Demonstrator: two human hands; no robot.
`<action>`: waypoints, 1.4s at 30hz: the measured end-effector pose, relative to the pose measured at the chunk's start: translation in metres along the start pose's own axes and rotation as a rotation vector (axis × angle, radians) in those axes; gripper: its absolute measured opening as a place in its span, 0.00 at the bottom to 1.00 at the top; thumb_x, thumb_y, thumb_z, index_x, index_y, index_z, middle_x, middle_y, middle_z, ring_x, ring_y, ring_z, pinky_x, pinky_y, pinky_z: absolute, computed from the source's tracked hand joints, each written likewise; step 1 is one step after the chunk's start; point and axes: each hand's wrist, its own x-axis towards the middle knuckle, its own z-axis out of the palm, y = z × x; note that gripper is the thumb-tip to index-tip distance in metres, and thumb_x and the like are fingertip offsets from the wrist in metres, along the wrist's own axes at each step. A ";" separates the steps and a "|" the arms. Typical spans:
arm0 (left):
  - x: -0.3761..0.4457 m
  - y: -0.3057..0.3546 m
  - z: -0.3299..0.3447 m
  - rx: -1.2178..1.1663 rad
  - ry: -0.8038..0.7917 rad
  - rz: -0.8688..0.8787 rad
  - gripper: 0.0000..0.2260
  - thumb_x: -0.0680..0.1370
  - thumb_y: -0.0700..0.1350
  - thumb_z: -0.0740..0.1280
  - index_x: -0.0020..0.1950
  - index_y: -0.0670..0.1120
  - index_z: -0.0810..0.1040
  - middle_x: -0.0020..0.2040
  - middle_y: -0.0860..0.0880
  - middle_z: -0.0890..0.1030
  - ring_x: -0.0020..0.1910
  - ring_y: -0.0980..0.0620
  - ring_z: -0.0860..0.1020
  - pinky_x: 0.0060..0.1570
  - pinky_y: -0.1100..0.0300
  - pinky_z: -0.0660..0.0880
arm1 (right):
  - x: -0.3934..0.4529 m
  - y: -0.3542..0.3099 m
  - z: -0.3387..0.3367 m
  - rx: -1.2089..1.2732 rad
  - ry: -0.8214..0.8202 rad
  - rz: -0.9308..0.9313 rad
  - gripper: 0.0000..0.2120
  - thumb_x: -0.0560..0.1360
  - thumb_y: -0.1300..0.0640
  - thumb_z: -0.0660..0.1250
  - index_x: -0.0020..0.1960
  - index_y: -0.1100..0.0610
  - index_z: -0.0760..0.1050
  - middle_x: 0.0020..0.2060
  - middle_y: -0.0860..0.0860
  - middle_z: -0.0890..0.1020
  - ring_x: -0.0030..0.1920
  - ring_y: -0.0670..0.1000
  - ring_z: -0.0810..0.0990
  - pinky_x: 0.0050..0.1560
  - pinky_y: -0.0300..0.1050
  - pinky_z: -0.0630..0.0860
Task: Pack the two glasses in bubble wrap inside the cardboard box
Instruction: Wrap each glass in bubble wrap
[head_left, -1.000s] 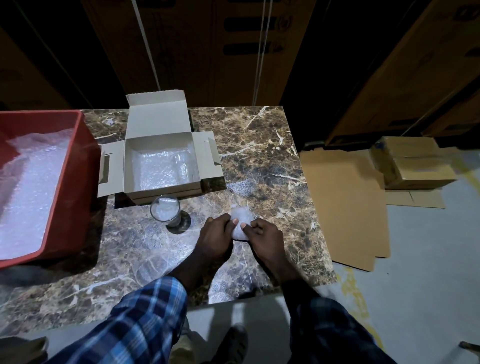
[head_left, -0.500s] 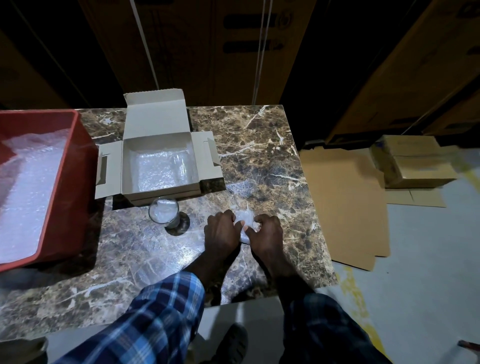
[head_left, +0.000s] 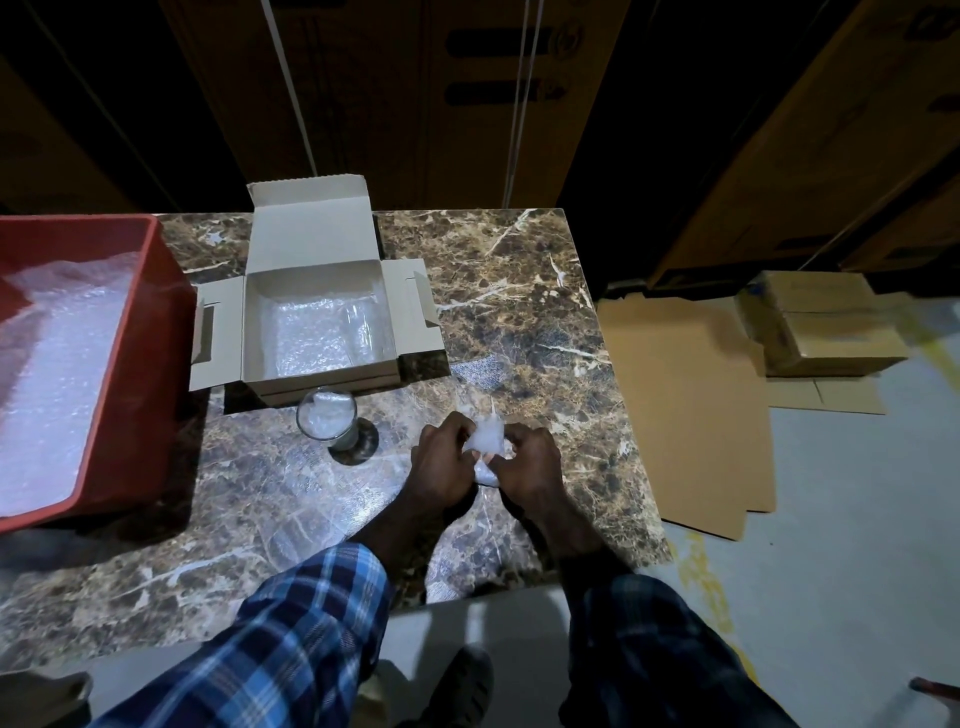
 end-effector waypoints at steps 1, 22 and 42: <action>-0.004 0.001 -0.001 -0.051 0.025 0.020 0.09 0.72 0.38 0.65 0.47 0.51 0.71 0.42 0.51 0.77 0.49 0.41 0.75 0.45 0.51 0.71 | -0.002 0.000 0.000 0.027 0.008 -0.008 0.18 0.67 0.56 0.75 0.56 0.59 0.82 0.50 0.58 0.81 0.51 0.55 0.79 0.47 0.39 0.68; -0.045 -0.030 -0.011 0.211 0.031 0.575 0.14 0.72 0.32 0.62 0.54 0.42 0.80 0.63 0.46 0.79 0.56 0.47 0.74 0.56 0.52 0.74 | -0.043 0.008 0.001 0.334 -0.071 -0.059 0.05 0.69 0.61 0.70 0.44 0.54 0.79 0.39 0.52 0.82 0.44 0.59 0.81 0.46 0.63 0.79; -0.083 -0.026 -0.095 0.026 0.684 0.330 0.10 0.74 0.36 0.70 0.54 0.42 0.84 0.48 0.50 0.79 0.48 0.51 0.74 0.51 0.69 0.69 | -0.057 -0.099 0.003 0.003 0.017 -0.468 0.17 0.76 0.59 0.71 0.64 0.57 0.74 0.58 0.51 0.78 0.53 0.46 0.74 0.53 0.37 0.68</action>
